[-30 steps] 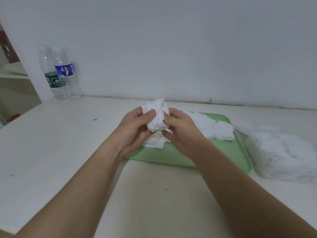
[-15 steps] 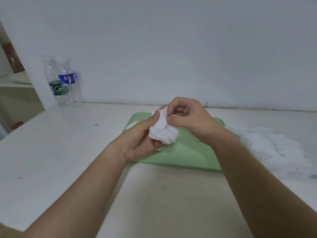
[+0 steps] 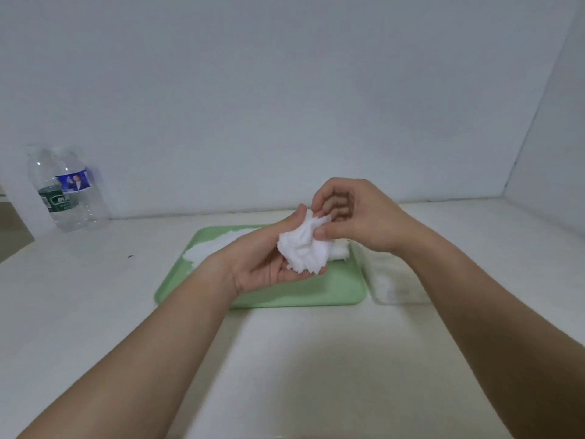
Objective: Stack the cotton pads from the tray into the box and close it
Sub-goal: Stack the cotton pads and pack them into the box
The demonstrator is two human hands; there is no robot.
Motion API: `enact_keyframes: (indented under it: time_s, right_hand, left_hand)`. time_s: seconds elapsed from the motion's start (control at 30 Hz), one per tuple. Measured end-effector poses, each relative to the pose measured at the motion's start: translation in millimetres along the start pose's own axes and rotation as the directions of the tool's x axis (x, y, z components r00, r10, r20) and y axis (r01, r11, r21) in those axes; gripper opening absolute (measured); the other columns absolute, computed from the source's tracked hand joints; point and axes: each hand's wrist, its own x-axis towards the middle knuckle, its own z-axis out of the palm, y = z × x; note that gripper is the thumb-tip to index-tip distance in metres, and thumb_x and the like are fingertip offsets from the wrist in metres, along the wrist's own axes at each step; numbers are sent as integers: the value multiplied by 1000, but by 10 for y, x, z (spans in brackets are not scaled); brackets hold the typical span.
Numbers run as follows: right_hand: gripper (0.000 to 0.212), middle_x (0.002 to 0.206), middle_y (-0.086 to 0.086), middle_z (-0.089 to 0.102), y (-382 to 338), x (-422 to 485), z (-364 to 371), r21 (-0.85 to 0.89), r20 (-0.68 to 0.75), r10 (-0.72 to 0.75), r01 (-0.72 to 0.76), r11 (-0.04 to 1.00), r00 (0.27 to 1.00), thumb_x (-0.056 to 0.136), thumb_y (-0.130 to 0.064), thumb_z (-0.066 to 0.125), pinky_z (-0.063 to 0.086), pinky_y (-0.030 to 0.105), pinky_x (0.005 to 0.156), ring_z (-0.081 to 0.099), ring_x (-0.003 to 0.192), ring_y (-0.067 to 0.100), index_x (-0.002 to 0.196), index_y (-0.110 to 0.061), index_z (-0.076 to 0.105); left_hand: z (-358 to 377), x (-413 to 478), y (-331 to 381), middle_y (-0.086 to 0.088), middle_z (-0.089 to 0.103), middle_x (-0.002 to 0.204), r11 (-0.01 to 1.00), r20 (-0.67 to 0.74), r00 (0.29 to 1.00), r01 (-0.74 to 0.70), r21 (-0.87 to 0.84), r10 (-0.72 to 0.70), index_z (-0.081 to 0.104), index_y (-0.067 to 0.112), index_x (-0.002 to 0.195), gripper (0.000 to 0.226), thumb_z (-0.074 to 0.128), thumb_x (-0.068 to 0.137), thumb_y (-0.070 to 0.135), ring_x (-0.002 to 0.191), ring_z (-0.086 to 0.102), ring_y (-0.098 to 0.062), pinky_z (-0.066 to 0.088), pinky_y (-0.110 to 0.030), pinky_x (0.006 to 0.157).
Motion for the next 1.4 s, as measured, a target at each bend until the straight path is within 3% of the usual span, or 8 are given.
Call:
enact_keyframes:
  time_s: [0.2, 0.33, 0.43, 0.7, 0.93, 1.1, 1.23, 1.4]
  right_hand:
    - [36, 92, 0, 65, 46, -313, -670, -148, 41, 175, -167, 975, 984, 73, 1, 82, 52, 27, 72, 58, 73, 14, 100, -17, 66]
    - [38, 105, -7, 65, 151, -547, -1057, -275, 12, 289, -275, 921, 957, 75, -24, 82, 51, 28, 81, 64, 84, 14, 110, -29, 69]
    - [28, 102, -2, 71, 219, -711, -1222, -188, -29, 297, -297, 936, 954, 83, -12, 77, 53, 29, 81, 67, 86, 16, 109, -19, 71]
    - [17, 85, 11, 71, 410, -918, -1497, -53, -150, 349, -360, 931, 925, 86, -4, 73, 55, 23, 70, 69, 76, 14, 103, -4, 68]
    - [15, 99, 7, 67, 601, -960, -1646, 200, -241, 469, -429, 881, 850, 95, -10, 62, 62, 44, 77, 70, 85, 22, 110, -7, 61]
    - [28, 113, 8, 65, 768, -1020, -1738, 277, -273, 567, -501, 820, 778, 100, -16, 53, 60, 33, 71, 69, 85, 23, 127, -16, 55]
    - [33, 109, 4, 68, 868, -1064, -1798, 312, -259, 558, -479, 821, 788, 98, -20, 62, 57, 25, 67, 68, 82, 16, 130, -16, 55]
    - [37, 110, 7, 73, 884, -1114, -1859, 303, -195, 519, -452, 839, 832, 89, -14, 73, 58, 29, 78, 70, 94, 18, 125, -13, 62]
  left_hand:
    - [597, 353, -17, -8, 68, 109, 974, 55, 998, 12, 225, -25, 81, 23, 100, 34, 73, 81, 51, 92, 64, -22, 61, -29, 73]
    - [960, 608, -33, -7, 72, 109, 931, 150, 988, -86, 356, 33, 69, 14, 119, 26, 68, 93, 14, 93, 69, -24, 60, -28, 81]
    - [1156, 787, -81, -11, 71, 113, 901, 197, 978, -141, 411, 63, 65, 8, 125, 35, 65, 91, -3, 100, 69, -32, 54, -39, 98]
    - [1413, 1054, -194, -12, 76, 112, 823, 17, 991, -117, 556, 129, 66, 11, 122, 27, 67, 95, 15, 99, 75, -27, 57, -44, 95]
    - [1391, 1231, -207, 2, 77, 83, 496, -65, 881, -202, 844, 469, 65, 23, 106, 41, 75, 83, 55, 85, 72, -10, 48, -27, 76]
    - [1303, 1479, -318, 6, 51, 136, 94, 80, 949, -113, 989, 305, 42, 31, 143, 95, 83, 65, 65, 131, 44, -18, 42, -40, 107]
    - [1242, 1609, -322, 2, 31, 155, 51, -3, 997, -1, 999, 80, 13, 40, 155, 122, 83, 60, 71, 144, 33, -22, 33, -50, 116]
    - [1251, 1655, -293, 6, 47, 147, 5, -22, 1000, 22, 1000, 11, 24, 37, 153, 101, 79, 72, 64, 131, 49, -21, 39, -39, 111]
